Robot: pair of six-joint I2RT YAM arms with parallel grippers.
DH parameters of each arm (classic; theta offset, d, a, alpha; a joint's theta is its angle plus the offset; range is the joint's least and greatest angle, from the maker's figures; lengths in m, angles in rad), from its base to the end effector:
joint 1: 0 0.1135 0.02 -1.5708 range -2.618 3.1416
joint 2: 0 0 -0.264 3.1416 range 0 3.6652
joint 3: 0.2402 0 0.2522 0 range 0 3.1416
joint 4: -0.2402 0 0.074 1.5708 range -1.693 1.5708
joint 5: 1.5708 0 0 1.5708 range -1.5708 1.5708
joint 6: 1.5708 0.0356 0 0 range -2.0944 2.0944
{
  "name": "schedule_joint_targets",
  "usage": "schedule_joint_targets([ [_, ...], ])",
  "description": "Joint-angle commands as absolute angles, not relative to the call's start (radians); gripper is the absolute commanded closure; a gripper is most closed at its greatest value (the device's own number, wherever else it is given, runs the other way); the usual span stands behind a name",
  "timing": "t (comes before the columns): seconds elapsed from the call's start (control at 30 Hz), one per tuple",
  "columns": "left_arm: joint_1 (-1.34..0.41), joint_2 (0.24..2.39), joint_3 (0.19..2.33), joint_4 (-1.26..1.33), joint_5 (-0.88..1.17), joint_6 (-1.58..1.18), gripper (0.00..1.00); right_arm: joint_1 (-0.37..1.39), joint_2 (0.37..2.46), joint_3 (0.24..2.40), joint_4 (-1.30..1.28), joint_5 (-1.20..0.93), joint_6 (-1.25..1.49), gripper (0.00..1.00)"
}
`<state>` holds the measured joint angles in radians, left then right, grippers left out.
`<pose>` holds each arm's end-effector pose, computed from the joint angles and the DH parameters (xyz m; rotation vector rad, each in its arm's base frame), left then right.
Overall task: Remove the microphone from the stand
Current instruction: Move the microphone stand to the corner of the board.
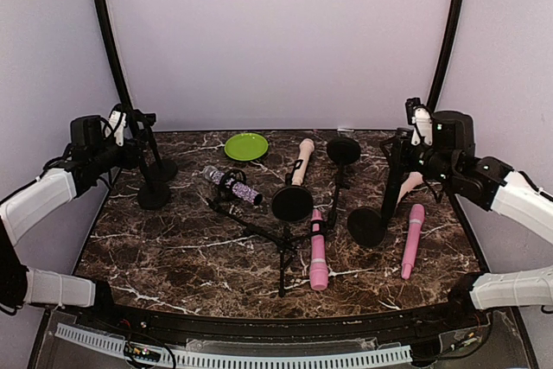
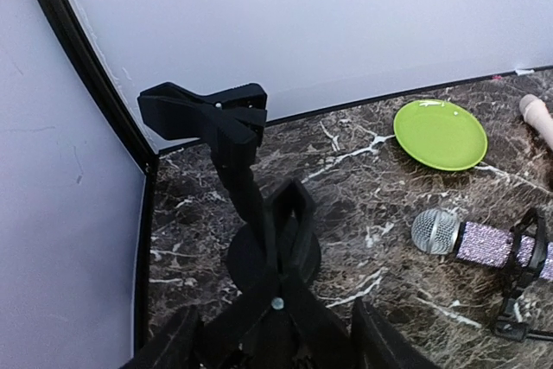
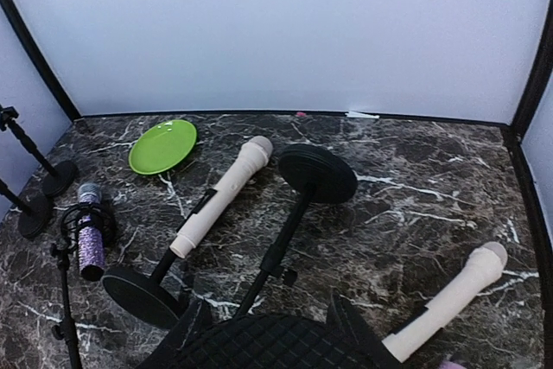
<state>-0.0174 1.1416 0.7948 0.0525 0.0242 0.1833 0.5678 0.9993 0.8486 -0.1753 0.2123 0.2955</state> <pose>0.2657 -0.0055 0.2949 0.2036 1.8549 0.0922 0.1992 0.1182 0.3232 -0.1141 1.9044 0.3870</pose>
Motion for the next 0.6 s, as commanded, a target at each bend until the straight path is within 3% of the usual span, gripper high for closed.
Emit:
schedule_joint_targets([
  [0.0, -0.01, 1.082, 0.806, -0.022, 0.095, 0.212, 0.35, 0.518, 0.971, 0.933, -0.428, 0.345, 0.367, 0.84],
  [0.17, -0.011, 1.032, 0.812, -0.039, 0.127, 0.207, 0.25, 0.406, 0.99, 0.962, -0.577, 0.315, 0.422, 0.84],
  [0.57, -0.011, 0.974, 0.839, -0.099, 0.172, 0.152, 0.21, 0.112, 1.096, 0.957, -0.741, 0.167, 0.45, 0.83],
])
